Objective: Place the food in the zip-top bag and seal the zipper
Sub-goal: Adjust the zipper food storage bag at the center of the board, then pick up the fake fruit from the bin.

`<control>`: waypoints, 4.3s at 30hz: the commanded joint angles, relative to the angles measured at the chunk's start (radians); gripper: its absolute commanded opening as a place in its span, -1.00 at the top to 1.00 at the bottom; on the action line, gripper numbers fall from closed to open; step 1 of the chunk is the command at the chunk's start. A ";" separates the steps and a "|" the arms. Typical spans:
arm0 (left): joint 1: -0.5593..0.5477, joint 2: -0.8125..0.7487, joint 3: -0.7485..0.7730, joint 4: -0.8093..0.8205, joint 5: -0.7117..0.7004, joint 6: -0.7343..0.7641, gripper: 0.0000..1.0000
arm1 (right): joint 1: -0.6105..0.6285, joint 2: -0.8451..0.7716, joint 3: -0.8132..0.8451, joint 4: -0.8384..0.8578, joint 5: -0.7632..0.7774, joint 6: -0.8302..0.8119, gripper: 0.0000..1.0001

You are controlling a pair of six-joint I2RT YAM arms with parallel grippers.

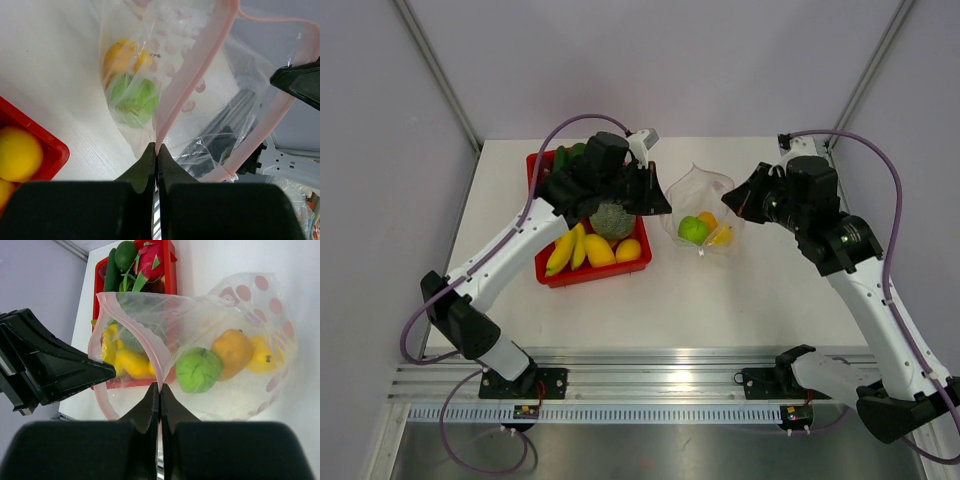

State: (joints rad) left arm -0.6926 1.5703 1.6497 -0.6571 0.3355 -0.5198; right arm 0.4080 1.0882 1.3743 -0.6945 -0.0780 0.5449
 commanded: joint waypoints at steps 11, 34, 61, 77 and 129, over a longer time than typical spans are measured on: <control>-0.005 0.111 0.059 -0.022 0.069 0.007 1.00 | 0.008 0.059 -0.016 -0.057 0.147 -0.062 0.98; -0.073 0.044 0.196 0.033 0.071 -0.029 1.00 | 0.008 -0.045 0.091 -0.037 0.029 -0.077 1.00; -0.008 0.201 0.199 -0.147 0.042 0.170 1.00 | 0.008 -0.018 0.019 -0.145 0.156 -0.079 0.99; 0.059 0.225 0.190 -0.197 0.016 0.316 0.44 | 0.009 0.127 0.002 -0.036 0.037 -0.063 1.00; 0.487 0.442 0.174 -0.024 -0.179 -0.066 -0.17 | 0.008 0.193 0.069 -0.161 0.069 -0.059 0.99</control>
State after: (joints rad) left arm -0.2077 2.0090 1.7664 -0.7307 0.1467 -0.5816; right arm 0.4126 1.2652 1.4006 -0.8017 -0.0559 0.4938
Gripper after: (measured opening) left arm 0.590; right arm 0.011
